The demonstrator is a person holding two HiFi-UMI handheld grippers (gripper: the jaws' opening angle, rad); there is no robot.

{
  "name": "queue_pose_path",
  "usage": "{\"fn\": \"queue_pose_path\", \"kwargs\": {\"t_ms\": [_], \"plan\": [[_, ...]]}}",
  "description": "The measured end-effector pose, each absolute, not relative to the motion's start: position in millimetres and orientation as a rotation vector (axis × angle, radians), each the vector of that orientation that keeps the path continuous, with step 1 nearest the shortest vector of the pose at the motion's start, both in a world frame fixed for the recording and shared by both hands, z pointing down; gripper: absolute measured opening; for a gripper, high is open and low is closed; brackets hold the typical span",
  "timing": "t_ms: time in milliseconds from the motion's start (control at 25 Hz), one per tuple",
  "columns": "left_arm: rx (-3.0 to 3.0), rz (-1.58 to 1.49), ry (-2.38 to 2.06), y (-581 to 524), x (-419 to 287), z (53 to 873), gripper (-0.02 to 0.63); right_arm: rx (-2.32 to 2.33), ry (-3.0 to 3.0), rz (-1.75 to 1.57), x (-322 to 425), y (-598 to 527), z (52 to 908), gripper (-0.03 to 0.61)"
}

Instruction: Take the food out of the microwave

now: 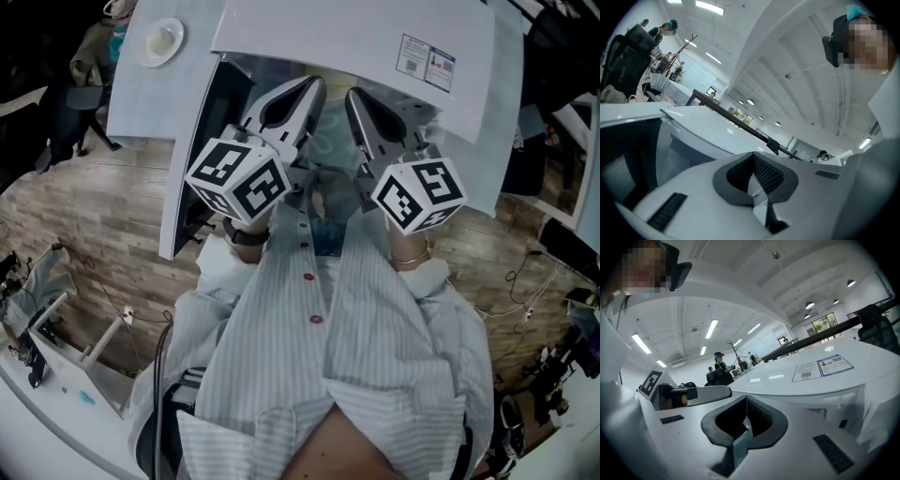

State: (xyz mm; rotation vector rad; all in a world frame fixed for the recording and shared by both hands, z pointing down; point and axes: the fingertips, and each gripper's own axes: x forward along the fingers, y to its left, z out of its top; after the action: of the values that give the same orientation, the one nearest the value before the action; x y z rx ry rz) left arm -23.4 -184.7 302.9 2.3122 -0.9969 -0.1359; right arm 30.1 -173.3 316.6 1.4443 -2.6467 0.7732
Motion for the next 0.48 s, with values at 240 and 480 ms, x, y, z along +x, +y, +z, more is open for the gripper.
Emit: {"fn": "queue_pose_path", "kwargs": {"t_ms": [240,480], "plan": [[2.25,-0.072,-0.986,-177,-27,340,0.008,1.474,-2.562,0.866,34,-163,353,0.032],[2.204,-0.034,-0.948,-179,-22,379,0.008,1.492,-2.481,0.939,39,-165,392,0.032]]}}
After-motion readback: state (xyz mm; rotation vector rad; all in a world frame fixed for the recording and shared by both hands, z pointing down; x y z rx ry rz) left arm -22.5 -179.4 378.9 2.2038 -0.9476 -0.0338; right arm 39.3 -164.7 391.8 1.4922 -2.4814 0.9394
